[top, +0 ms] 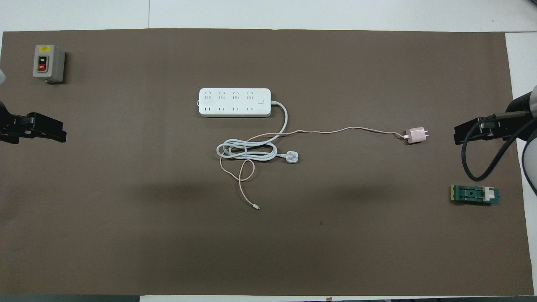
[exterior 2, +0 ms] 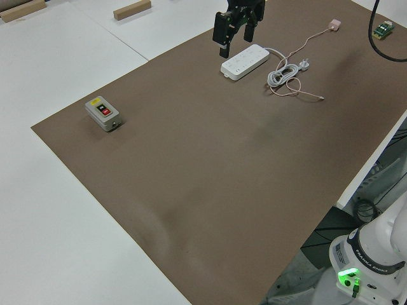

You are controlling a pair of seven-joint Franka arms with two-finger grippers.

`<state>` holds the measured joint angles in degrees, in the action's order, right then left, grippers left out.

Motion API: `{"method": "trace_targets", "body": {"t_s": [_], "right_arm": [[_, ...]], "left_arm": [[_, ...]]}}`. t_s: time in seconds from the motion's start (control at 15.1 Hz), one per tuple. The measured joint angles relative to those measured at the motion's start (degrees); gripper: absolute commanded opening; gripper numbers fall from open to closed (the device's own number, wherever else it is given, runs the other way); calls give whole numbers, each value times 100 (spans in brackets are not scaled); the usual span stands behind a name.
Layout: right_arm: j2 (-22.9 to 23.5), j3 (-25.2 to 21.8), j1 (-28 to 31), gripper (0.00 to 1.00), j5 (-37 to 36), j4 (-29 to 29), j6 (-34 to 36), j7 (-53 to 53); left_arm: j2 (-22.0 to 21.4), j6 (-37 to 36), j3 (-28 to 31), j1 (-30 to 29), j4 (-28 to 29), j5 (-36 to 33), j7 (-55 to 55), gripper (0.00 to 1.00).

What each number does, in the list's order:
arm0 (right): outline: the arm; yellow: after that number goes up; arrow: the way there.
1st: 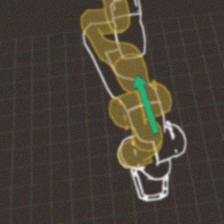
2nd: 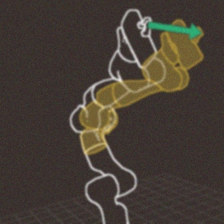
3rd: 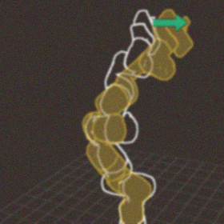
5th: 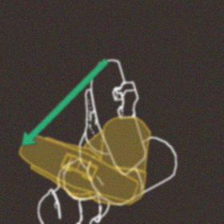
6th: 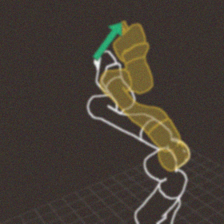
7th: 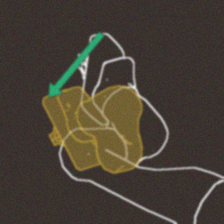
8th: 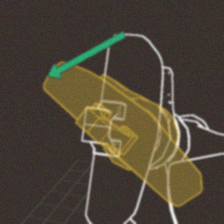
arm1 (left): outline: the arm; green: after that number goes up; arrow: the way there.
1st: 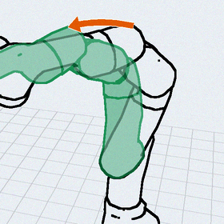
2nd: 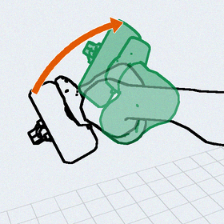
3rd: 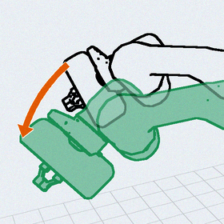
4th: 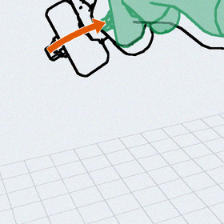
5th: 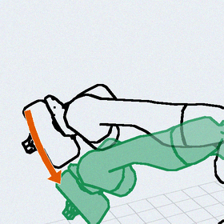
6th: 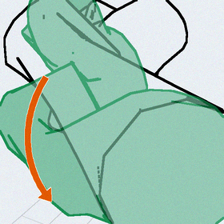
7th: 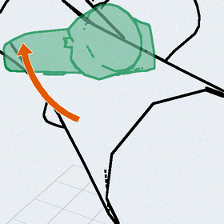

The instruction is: Plug charger into power strip

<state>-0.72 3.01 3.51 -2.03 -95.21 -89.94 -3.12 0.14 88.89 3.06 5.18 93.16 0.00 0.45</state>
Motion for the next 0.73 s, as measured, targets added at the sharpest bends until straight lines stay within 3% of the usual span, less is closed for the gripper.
{"method": "trace_targets", "body": {"t_s": [0.73], "right_arm": [[2, -8, 185, 100, -22, 0, 0, 0]], "left_arm": [[0, 0, 0, 0, 0, 0, 0, 100]]}}
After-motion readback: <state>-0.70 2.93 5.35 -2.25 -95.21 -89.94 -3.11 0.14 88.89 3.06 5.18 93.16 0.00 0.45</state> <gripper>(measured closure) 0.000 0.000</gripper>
